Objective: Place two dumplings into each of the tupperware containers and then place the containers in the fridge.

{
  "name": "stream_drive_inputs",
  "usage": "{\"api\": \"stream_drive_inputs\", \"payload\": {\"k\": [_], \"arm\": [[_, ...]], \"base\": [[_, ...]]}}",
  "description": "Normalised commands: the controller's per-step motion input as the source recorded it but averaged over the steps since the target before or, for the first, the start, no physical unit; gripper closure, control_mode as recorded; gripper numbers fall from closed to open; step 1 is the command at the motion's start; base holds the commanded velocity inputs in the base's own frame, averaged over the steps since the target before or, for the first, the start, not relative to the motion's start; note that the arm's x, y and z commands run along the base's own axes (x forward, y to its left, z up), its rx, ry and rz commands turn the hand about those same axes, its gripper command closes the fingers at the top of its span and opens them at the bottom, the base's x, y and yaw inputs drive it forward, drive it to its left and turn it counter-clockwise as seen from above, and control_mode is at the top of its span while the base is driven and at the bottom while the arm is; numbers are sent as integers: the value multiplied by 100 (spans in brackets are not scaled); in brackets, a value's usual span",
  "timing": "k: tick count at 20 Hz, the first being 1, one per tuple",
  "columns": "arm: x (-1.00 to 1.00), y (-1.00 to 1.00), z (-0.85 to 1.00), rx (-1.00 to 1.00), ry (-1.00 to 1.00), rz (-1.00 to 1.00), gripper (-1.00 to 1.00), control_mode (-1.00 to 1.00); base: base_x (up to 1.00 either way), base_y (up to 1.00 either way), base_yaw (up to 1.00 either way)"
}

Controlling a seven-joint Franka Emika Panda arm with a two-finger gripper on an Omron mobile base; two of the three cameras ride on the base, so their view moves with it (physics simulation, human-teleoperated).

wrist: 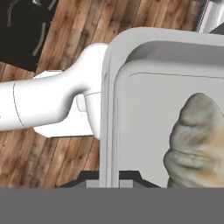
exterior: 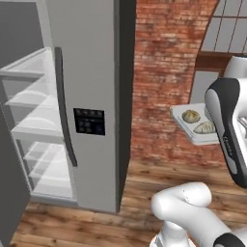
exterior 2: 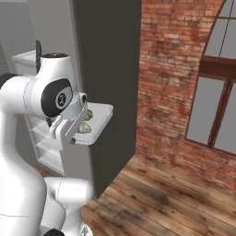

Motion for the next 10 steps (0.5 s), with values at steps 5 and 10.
{"api": "stream_drive_inputs", "payload": {"k": [5,10], "arm": [[0,0,0,0,0,0,100,100],[0,0,0,0,0,0,100,100]], "base": [[14,100,-16],[11,100,-26]]}}
